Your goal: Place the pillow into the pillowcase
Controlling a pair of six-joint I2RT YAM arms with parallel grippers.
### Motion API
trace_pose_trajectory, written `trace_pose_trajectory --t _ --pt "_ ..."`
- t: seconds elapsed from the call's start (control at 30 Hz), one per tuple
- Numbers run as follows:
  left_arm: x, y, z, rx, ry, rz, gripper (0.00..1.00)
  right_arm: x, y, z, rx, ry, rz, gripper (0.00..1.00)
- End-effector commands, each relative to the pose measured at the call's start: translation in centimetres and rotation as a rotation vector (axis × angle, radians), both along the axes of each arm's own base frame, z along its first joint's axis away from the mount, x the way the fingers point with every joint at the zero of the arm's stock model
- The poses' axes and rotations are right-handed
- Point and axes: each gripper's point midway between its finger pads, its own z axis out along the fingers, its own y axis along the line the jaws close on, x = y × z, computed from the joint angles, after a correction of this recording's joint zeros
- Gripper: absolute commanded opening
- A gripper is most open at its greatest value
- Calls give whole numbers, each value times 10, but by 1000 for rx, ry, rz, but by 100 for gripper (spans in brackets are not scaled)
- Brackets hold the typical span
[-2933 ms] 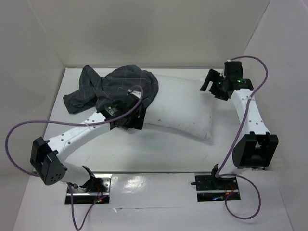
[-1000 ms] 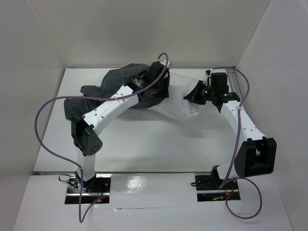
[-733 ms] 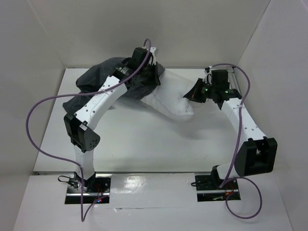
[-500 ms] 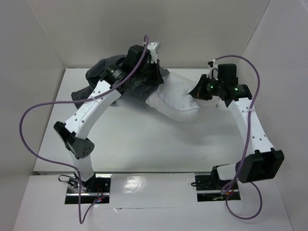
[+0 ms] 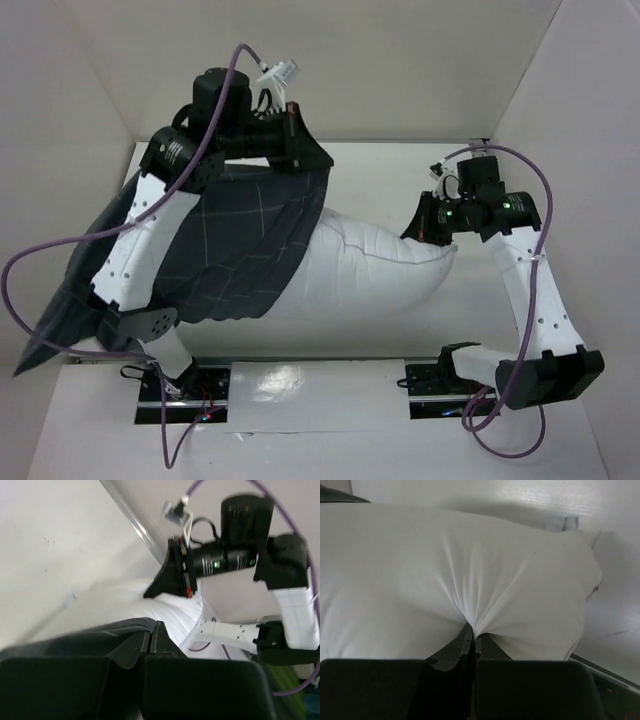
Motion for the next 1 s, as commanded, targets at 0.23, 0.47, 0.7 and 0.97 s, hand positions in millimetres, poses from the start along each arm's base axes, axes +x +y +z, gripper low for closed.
trace_pose_trajectory --t 0.23,0.47,0.7,0.97 --pt "210 14 -139 29 168 102 73 154 -12 -57 118 -18 -207 50" --pt "181 34 -121 197 10 177 97 224 -83 -58 -32 -104 -476 87" --pt "163 94 -109 382 -72 412 76 216 -100 -34 -42 -187 -522 88" --pt "153 179 -163 719 -27 672 86 163 -50 -57 -65 -130 -319 93"
